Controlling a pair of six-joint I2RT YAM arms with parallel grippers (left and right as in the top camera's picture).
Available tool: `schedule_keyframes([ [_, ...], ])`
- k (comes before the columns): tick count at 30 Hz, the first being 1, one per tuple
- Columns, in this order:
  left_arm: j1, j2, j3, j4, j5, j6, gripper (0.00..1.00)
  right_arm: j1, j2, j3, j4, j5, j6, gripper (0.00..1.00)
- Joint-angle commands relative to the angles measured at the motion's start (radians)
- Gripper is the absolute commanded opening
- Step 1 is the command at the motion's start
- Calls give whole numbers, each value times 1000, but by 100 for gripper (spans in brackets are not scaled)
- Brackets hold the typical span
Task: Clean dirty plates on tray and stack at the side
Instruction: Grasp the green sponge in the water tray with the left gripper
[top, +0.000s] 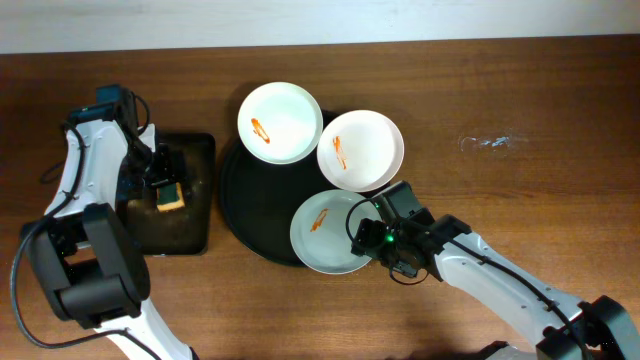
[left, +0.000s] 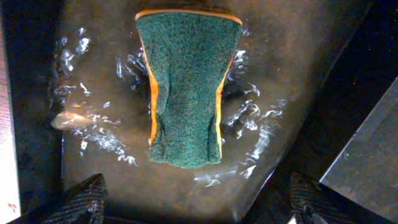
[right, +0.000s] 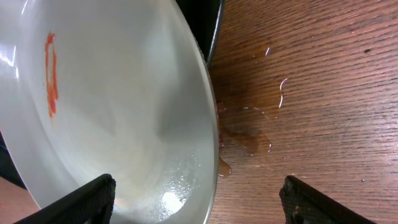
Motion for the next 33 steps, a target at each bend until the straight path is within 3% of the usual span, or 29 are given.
schedule_keyframes([
  [1, -3, -21, 14, 25, 11, -3, 92, 5, -10, 9, 0, -6, -3, 86],
  [6, -3, -13, -10, 160, 11, -26, 91, 5, -10, 9, 0, -6, -3, 86],
  [10, -3, -13, -166, 347, 11, -30, 89, 5, -10, 9, 11, -6, -3, 86],
  [11, -3, -13, -200, 394, 11, -33, 83, 5, -10, 9, 11, -6, -3, 86],
  [16, -3, -13, -331, 597, 11, -48, 70, 5, -10, 9, 15, -6, -3, 86],
  [17, -3, -13, -332, 602, 16, -48, 26, 5, -10, 9, 14, -6, -3, 86],
  [18, -3, -16, -330, 602, 19, -48, 12, 5, -10, 9, 14, -6, -3, 86],
  [20, -3, -44, -307, 574, 20, -48, 0, 5, -10, 9, 14, -6, -3, 86],
  [25, -3, -209, -284, 425, 19, -56, 1, 5, -10, 9, 14, -12, -3, 86],
  [26, -3, -218, -284, 389, 19, -56, 18, 5, -10, 9, 15, -14, -3, 86],
  [27, -3, -217, -285, 362, 19, -56, 44, 5, -10, 9, 14, -14, -3, 86],
  [29, -3, -204, -288, 337, 18, -55, 69, 5, -10, 9, 14, -14, -3, 86],
  [31, -3, -198, -290, 339, 19, -56, 79, 5, -10, 9, 14, -14, -3, 86],
  [33, -3, -195, -290, 371, 18, -56, 80, 5, -10, 9, 15, -14, -3, 86],
])
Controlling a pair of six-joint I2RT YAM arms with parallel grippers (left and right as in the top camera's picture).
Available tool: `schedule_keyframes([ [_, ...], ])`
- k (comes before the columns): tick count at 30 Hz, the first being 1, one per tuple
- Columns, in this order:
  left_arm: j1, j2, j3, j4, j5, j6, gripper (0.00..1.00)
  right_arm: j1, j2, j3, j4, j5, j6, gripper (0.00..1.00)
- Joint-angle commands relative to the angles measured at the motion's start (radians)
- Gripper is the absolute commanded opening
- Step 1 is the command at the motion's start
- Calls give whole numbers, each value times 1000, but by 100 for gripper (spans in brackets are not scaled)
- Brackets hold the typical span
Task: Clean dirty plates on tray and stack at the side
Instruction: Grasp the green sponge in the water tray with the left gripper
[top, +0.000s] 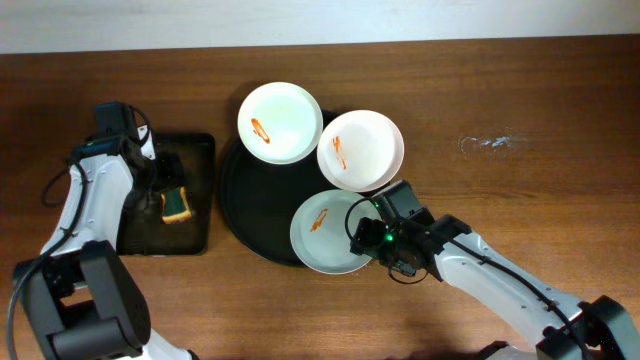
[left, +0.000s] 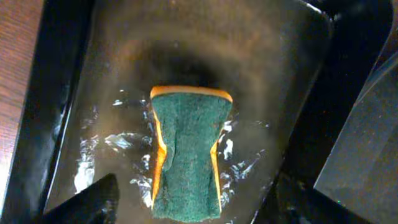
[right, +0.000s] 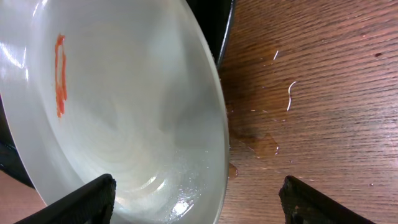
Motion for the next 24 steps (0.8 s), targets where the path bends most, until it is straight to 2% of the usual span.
schedule_keyframes([
  [1, -2, 13, 2, 55, 10, 3, 80, 5, -10, 9, 0, -6, -2, 86],
  [3, -2, 37, -4, 119, 10, 2, 76, 5, -10, 9, 0, -6, -2, 86],
  [10, -1, 209, -4, 174, 10, -5, 74, 5, -10, 9, 3, -6, -2, 86],
  [11, -1, 228, -4, 189, 12, -5, 68, 5, -10, 9, 4, -6, -2, 86],
  [13, -2, 262, -4, 222, 19, -5, 40, 5, -10, 9, 4, -6, -2, 86],
  [14, -2, 268, -4, 233, 26, -5, 20, 5, -10, 9, 4, -6, -2, 86],
  [15, -1, 266, 1, 236, 31, -4, 6, 5, -10, 9, 3, -6, -2, 86],
  [16, -1, 255, 19, 225, 33, -4, 0, 5, -10, 9, 3, -6, -2, 86],
  [20, 2, 155, 98, 63, 29, -4, 0, 5, -10, 9, 3, -6, -2, 86],
  [24, -6, 64, 101, 18, 21, -4, 0, 5, -10, 9, 3, -10, -2, 86],
])
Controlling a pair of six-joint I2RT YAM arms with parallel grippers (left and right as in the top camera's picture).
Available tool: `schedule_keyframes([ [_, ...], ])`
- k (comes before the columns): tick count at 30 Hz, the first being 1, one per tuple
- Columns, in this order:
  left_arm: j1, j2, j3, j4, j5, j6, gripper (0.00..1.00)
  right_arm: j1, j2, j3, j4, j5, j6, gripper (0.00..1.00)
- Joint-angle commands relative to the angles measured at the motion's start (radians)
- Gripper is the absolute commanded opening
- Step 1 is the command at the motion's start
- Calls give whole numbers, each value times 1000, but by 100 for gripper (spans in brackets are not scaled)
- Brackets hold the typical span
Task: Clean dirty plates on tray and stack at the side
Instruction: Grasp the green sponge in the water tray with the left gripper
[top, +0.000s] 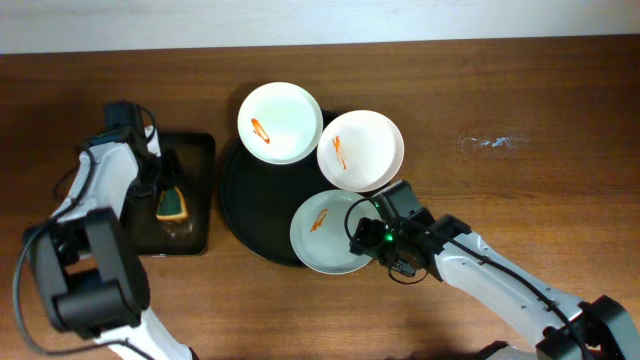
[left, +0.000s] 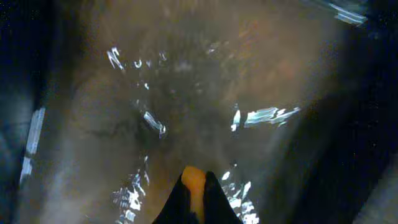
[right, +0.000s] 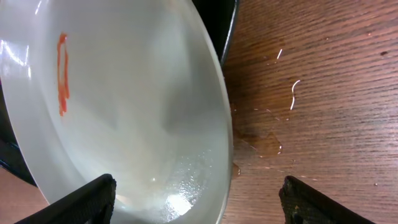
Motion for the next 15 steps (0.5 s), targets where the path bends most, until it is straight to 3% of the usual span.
schedule_keyframes([
  [1, -6, -71, 26, -6, -5, 2, 0, 5, -10, 9, 1, -5, -2, 86],
  [3, -6, -66, 22, -15, -23, 2, 4, 5, -10, 9, 1, -6, -2, 86],
  [4, -6, -62, 22, -17, -23, 2, 21, 5, -10, 9, 1, -6, -2, 86],
  [5, -6, -60, 22, -20, -23, 2, 50, 5, -10, 9, 1, -6, -2, 86],
  [6, -6, -60, 22, -33, -23, 2, 73, 5, -10, 9, 1, -6, -2, 86],
  [12, -6, -60, 18, -164, -23, 1, 80, 5, -10, 9, 1, -6, -2, 86],
  [15, -6, -56, -59, -64, -23, 1, 80, 5, -10, 9, 1, -6, -2, 86],
])
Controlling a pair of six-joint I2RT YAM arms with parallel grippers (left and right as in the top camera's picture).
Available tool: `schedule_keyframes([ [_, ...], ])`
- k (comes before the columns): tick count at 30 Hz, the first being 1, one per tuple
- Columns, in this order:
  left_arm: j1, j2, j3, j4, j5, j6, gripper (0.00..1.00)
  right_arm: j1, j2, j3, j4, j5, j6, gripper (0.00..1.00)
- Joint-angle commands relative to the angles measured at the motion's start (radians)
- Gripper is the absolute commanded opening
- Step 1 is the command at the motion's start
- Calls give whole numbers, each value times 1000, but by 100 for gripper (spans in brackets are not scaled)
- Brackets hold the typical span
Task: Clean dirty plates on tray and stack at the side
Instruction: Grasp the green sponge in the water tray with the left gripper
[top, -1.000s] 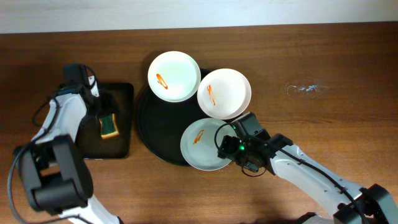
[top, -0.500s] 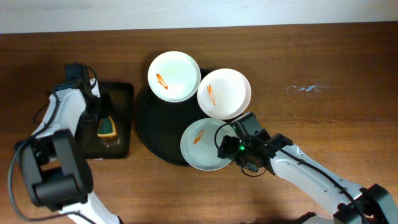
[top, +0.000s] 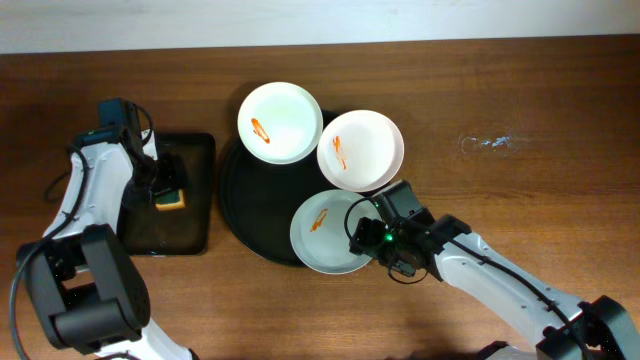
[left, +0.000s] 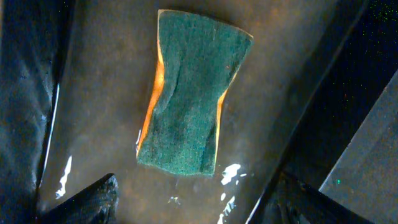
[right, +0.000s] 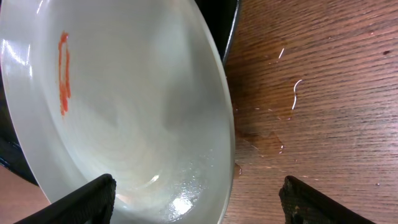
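Three white plates with orange smears sit on a round black tray (top: 255, 200): one back left (top: 280, 122), one back right (top: 360, 150), one in front (top: 325, 232). My right gripper (right: 199, 202) is open, its fingers straddling the right rim of the front plate (right: 124, 112). A green sponge (left: 193, 93) with orange sides lies flat in the wet black basin (top: 190, 230) at the left. My left gripper (left: 199, 208) hangs open just above it, holding nothing.
Small water puddles lie on the wooden table beside the front plate (right: 261, 140), and there is a wet smear at the back right (top: 490, 142). The basin's rim stands close to the round tray's left edge.
My left gripper was shut on the sponge's orange edge, low in the basin. Now it is open and higher, and the sponge lies flat below it. The right gripper has not moved.
At first my left gripper was open close over the sponge in the water, then open higher above it. It was then shut on the sponge, and now it is open with the sponge loose in the basin. My right gripper stayed open at the front plate's rim.
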Motion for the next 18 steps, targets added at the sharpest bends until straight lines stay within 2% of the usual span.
schedule_keyframes([
  [1, -3, 5, -99, 131, -6, 2, 79, 5, -10, 9, 0, -2, -2, 86],
  [3, -3, 7, -157, 259, -27, 2, 75, 5, -10, 9, 0, -2, -2, 86],
  [8, -3, 47, -219, 358, -30, 2, 65, 5, -10, 9, 1, -2, -2, 86],
  [10, -3, 63, -231, 385, -30, 2, 52, 5, -10, 9, 0, -2, -2, 86],
  [12, -3, 94, -231, 417, -30, 2, 46, 5, -10, 9, 0, -2, -2, 86],
  [13, -3, 98, -231, 417, -30, 2, 37, 5, -10, 9, 0, -2, -2, 86],
  [14, -3, 99, -231, 412, -30, 2, 8, 5, -10, 9, 0, -2, -2, 86],
  [15, -3, 93, -228, 409, -30, 2, 0, 5, -10, 9, 0, -2, -2, 86],
  [18, -3, 15, -184, 316, -31, 2, 0, 4, -10, 9, 0, -2, -2, 86],
])
